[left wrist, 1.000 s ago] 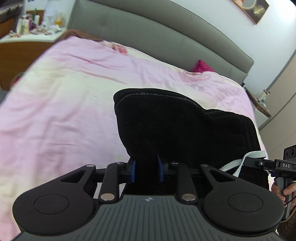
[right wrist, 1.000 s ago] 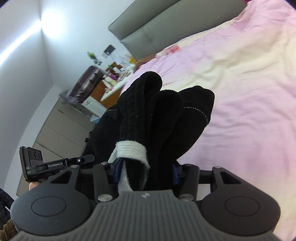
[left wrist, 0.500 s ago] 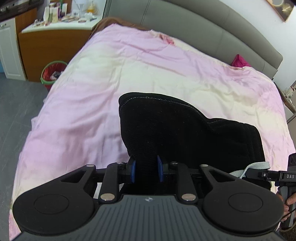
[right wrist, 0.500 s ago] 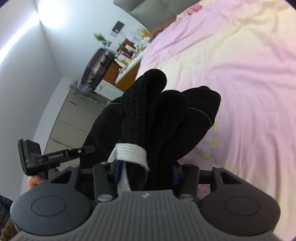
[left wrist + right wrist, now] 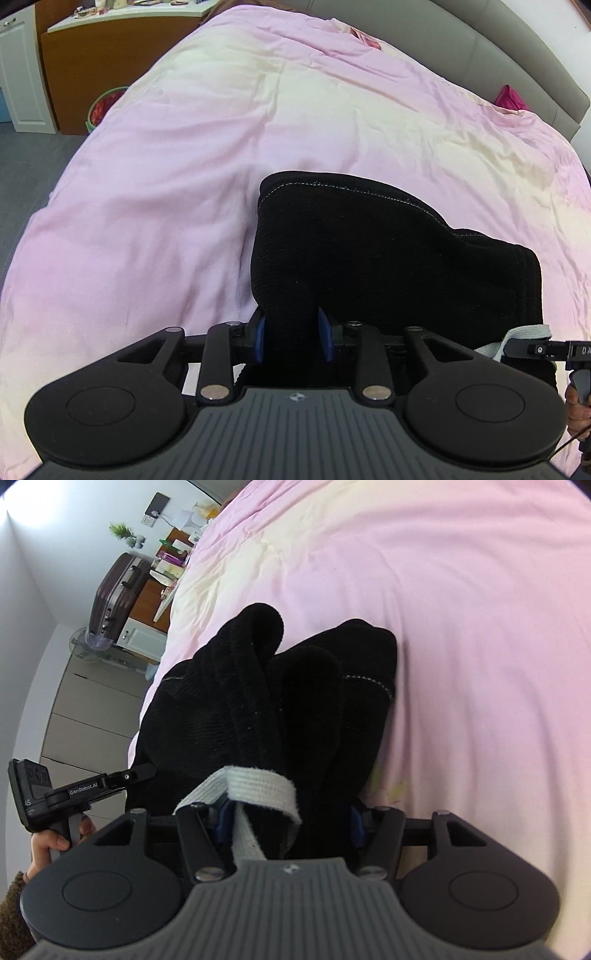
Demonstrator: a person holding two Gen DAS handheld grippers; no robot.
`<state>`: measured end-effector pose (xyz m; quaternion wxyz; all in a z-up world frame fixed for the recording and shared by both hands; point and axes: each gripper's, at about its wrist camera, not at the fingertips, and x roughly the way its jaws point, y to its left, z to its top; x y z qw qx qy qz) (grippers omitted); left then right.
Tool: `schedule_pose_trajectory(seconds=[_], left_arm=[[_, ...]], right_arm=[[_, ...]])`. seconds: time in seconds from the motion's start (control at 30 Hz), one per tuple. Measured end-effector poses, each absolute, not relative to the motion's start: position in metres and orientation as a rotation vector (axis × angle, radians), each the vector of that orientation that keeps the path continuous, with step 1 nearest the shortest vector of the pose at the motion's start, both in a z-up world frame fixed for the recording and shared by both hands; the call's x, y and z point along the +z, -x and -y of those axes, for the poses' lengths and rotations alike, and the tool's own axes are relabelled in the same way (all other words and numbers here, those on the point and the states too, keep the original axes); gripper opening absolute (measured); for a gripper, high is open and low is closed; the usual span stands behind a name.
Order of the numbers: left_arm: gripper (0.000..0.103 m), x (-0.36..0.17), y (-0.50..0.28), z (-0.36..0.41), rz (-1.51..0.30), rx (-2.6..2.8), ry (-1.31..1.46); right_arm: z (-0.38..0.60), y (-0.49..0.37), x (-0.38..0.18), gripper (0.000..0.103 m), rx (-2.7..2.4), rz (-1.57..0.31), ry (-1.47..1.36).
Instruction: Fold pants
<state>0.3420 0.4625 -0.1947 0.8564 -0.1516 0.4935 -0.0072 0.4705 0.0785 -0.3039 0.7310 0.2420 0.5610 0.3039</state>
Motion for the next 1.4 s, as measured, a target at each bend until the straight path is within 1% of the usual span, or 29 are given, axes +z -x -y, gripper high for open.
schedule_pose_trajectory(seconds=[0.03,0.1,0.2,0.3,0.33,0.37,0.47,0.53,0.6,0.67,0.73,0.77,0.8,0.93,1.03,1.07,1.23,1.33,1.4], left_arm=[[0.036,-0.191,-0.340,-0.462,-1.029,-0.008,0.310],[0.036,-0.180,-0.332,-0.459,-1.007,0.014,0.281],[0.036,-0.160,-0.313,-0.453,-0.975,0.023,0.221],[0.036,-0.144,-0.289,-0.446,-0.966,0.001,0.172],[0.036,-0.139,-0.281,-0.443,-0.964,-0.004,0.154],[0.036,-0.136,-0.274,-0.440,-0.963,-0.011,0.138],[0.036,-0.136,-0.251,-0.429,-0.989,-0.052,0.102],[0.036,-0.143,-0.239,-0.421,-1.017,-0.060,0.064],[0.036,-0.155,-0.232,-0.417,-1.048,-0.056,0.034],[0.033,-0.168,-0.232,-0.418,-1.075,-0.045,0.041],[0.032,-0.178,-0.234,-0.421,-1.088,-0.046,0.045],[0.032,-0.183,-0.236,-0.422,-1.097,-0.053,0.052],[0.032,-0.187,-0.240,-0.424,-1.108,-0.059,0.065],[0.032,-0.200,-0.252,-0.428,-1.145,-0.055,0.085],[0.031,-0.191,-0.247,-0.428,-1.129,-0.064,0.079],[0.032,-0.186,-0.243,-0.428,-1.118,-0.068,0.087],[0.032,-0.162,-0.216,-0.428,-1.031,-0.040,0.154],[0.032,-0.140,-0.206,-0.422,-0.982,-0.020,0.176],[0.032,-0.120,-0.201,-0.415,-0.946,-0.001,0.162]], right_arm=[[-0.081,-0.470,-0.300,0.060,0.665,-1.227,-0.493],[-0.081,-0.469,-0.290,0.064,0.667,-1.223,-0.435],[-0.077,-0.462,-0.269,0.065,0.668,-1.190,-0.336],[-0.071,-0.443,-0.236,0.065,0.654,-1.061,-0.185],[-0.071,-0.435,-0.225,0.061,0.652,-1.011,-0.135],[-0.067,-0.424,-0.215,0.055,0.656,-0.967,-0.095],[-0.072,-0.400,-0.195,0.044,0.683,-0.851,0.016],[-0.081,-0.391,-0.190,0.041,0.709,-0.779,0.095],[-0.093,-0.398,-0.192,0.034,0.721,-0.767,0.129],[-0.107,-0.413,-0.196,0.022,0.710,-0.751,0.174],[-0.116,-0.434,-0.208,0.015,0.688,-0.799,0.173],[-0.122,-0.446,-0.218,0.006,0.673,-0.841,0.186],[-0.126,-0.454,-0.226,0.003,0.644,-0.859,0.202],[-0.135,-0.473,-0.245,0.001,0.620,-0.907,0.224],[-0.134,-0.472,-0.233,0.002,0.626,-0.910,0.211],[-0.132,-0.466,-0.226,0.007,0.635,-0.896,0.212],[-0.117,-0.400,-0.201,0.008,0.701,-0.798,0.245],[-0.109,-0.362,-0.208,0.008,0.711,-0.805,0.245],[-0.109,-0.351,-0.221,0.008,0.695,-0.827,0.264]])
